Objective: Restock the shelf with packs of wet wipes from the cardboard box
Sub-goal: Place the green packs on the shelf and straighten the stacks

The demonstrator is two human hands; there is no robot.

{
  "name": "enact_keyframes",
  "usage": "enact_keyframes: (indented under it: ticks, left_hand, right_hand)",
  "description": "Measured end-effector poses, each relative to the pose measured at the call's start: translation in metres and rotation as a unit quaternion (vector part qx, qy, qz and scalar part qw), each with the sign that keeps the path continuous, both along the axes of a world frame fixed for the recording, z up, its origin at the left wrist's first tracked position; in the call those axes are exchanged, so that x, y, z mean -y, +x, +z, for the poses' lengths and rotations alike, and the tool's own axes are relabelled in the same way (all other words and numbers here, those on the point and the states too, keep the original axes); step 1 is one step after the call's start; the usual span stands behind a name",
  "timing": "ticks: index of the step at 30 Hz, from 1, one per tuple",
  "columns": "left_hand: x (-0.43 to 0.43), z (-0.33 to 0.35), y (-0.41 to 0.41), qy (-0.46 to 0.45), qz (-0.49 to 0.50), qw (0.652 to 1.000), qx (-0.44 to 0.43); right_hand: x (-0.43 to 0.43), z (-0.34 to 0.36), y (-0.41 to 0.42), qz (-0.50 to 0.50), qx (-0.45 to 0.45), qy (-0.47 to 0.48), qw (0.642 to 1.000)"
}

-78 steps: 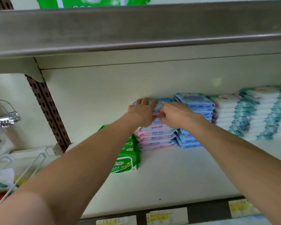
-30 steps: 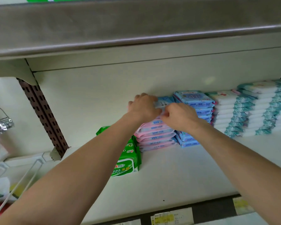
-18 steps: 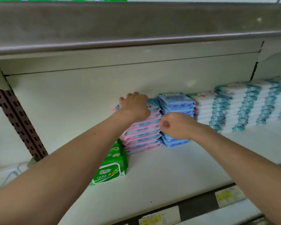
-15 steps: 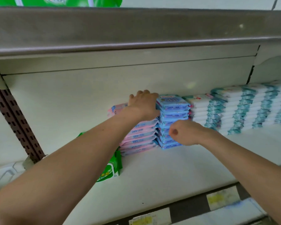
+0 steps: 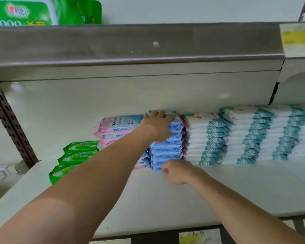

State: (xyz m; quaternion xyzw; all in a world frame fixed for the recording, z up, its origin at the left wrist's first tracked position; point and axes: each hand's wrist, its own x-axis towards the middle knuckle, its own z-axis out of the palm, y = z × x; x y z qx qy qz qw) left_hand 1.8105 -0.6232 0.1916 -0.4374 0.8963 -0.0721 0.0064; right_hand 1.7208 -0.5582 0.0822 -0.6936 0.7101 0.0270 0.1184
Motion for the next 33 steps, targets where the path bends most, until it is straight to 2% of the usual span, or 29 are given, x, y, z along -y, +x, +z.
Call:
enact_keyframes:
  ticks: [11, 15, 17, 20, 24, 29, 31, 33]
  left_hand:
    - [0.005, -0.004, -0.010, -0.003, 0.035, 0.999, -0.017]
    - [-0.003, 0.006, 0.000, 0.036, 0.034, 0.998, -0.043]
    - [-0.008, 0.003, 0.009, -0.013, 0.044, 0.999, -0.018]
    - [-0.013, -0.011, 0.017, -0.090, 0.061, 0.993, 0.045]
    - [-0.006, -0.015, 0.006, -0.119, 0.090, 0.987, 0.057]
    - [-0.007, -0.013, 0.002, -0.120, 0.103, 0.985, 0.076]
    - [-0.017, -0.011, 0.008, -0.126, 0.094, 0.985, 0.065]
    - [-0.025, -0.017, 0.015, -0.253, 0.022, 0.967, -0.010]
  right_hand:
    - [0.018, 0.010, -0.003, 0.015, 0.007, -0.040, 0.999]
    - [-0.004, 0.031, -0.015, 0.036, 0.053, -0.065, 0.996]
    - [-0.013, 0.051, -0.029, 0.048, 0.090, -0.064, 0.993]
    - [-0.011, 0.081, -0.040, 0.056, 0.178, 0.003, 0.982]
    - [0.022, 0.107, -0.040, 0.028, 0.181, -0.048, 0.982]
    - [0.030, 0.116, -0.037, 0.022, 0.173, -0.008, 0.985]
    - [0.025, 0.116, -0.041, 0.027, 0.168, -0.014, 0.985]
    - [0.019, 0.115, -0.045, 0.037, 0.168, -0.019, 0.985]
